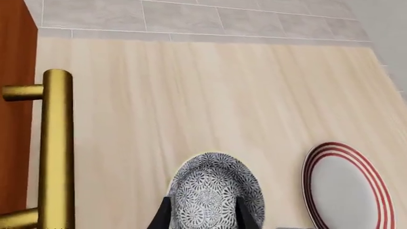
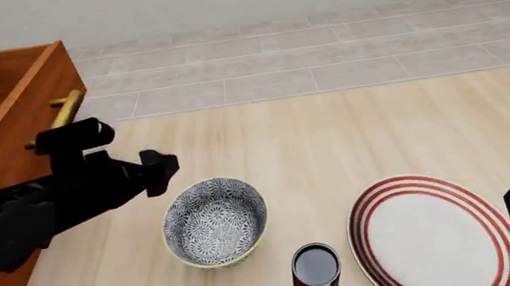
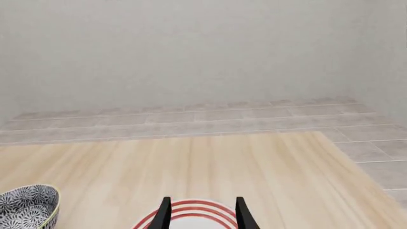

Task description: Put the bowl on top of the cabinet.

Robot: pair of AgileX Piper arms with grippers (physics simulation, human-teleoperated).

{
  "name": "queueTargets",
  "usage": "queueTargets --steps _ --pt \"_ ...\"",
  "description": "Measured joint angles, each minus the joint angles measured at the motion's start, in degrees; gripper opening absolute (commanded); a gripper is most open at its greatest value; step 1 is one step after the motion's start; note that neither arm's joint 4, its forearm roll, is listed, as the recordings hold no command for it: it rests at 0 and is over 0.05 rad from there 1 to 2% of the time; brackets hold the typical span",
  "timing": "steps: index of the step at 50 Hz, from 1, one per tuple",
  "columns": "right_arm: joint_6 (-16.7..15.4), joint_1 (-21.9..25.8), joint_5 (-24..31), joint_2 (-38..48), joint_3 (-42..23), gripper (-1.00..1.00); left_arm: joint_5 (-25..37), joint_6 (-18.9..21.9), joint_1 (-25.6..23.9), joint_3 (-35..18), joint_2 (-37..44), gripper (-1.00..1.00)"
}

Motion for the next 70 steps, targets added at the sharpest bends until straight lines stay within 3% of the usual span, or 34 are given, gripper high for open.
queueTargets --steps 20,70 --pt "0.2 0.0 -0.1 0.0 0.0 1.00 -1.8 -1.0 3.3 2.6 2.6 1.00" --pt "-0.1 0.0 0.0 0.0 -0.1 1.00 -8.6 -6.2 3.5 7.7 8.4 1.00"
